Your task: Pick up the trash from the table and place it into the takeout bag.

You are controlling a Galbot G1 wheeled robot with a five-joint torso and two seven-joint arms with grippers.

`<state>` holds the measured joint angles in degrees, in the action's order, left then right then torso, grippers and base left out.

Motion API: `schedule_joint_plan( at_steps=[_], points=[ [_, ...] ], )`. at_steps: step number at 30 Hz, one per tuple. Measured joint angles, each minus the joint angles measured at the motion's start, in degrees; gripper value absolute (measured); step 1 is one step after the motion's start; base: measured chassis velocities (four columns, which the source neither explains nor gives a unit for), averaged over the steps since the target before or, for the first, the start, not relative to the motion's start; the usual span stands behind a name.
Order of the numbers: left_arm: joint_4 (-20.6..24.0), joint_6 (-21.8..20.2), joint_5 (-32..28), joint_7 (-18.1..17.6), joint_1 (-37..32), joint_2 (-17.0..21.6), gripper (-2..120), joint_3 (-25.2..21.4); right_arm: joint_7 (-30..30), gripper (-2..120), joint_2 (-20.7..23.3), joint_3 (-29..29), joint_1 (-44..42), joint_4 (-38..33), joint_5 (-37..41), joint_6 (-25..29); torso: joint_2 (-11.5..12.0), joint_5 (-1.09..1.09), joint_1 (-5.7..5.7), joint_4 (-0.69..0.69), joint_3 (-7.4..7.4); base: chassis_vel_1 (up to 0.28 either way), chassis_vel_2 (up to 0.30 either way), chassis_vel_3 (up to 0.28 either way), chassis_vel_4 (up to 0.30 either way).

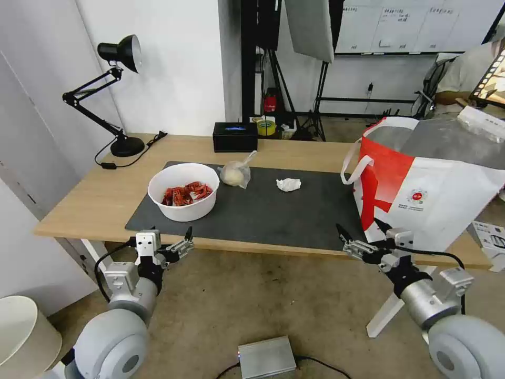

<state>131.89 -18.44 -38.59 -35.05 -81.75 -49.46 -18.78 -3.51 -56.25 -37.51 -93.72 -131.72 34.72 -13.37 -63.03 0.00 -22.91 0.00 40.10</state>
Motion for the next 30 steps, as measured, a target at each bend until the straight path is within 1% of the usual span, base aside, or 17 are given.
schedule_joint_plan(
  at_steps=[5, 8, 11, 18, 30],
  points=[
    [-0.1, -1.9, 1.2, 0.0, -0.8, 0.4, 100, -0.8, -0.6, 100, -0.6, 1.0, -1.2, 0.2, -1.6, -0.1, 0.0, 0.00, 0.00, 0.00, 0.00, 0.000, 0.000, 0.000, 0.000],
    [1.1, -4.3, 1.2, 0.1, -1.6, 0.5, 100, -1.4, -1.0, 100, -0.8, 1.3, -1.9, 0.4, -2.4, -0.4, 0.0, 0.01, 0.00, 0.00, 0.00, 0.000, 0.000, 0.000, 0.000],
    [0.8, -4.9, 1.2, 0.1, -1.9, 0.4, 100, -1.8, -1.4, 100, -0.9, 1.6, -2.3, 0.5, -3.0, -1.0, 0.0, 0.01, 0.00, 0.00, 0.00, 0.000, 0.000, 0.000, 0.000],
    [0.2, -5.0, 1.1, 0.1, -3.2, -0.1, 100, -2.4, -2.1, 100, -1.6, 2.7, -3.1, 0.3, -3.8, -2.1, 0.0, 0.00, 0.00, 0.00, 0.00, 0.000, 0.000, 0.000, 0.000],
    [0.1, -5.0, 1.0, 0.3, -5.1, -0.5, 100, -3.5, -5.6, 100, -2.0, 4.1, -3.9, -0.4, -3.7, -5.2, 0.0, 0.00, 0.00, 0.00, 0.00, 0.000, 0.000, 0.000, 0.000]
  ],
)
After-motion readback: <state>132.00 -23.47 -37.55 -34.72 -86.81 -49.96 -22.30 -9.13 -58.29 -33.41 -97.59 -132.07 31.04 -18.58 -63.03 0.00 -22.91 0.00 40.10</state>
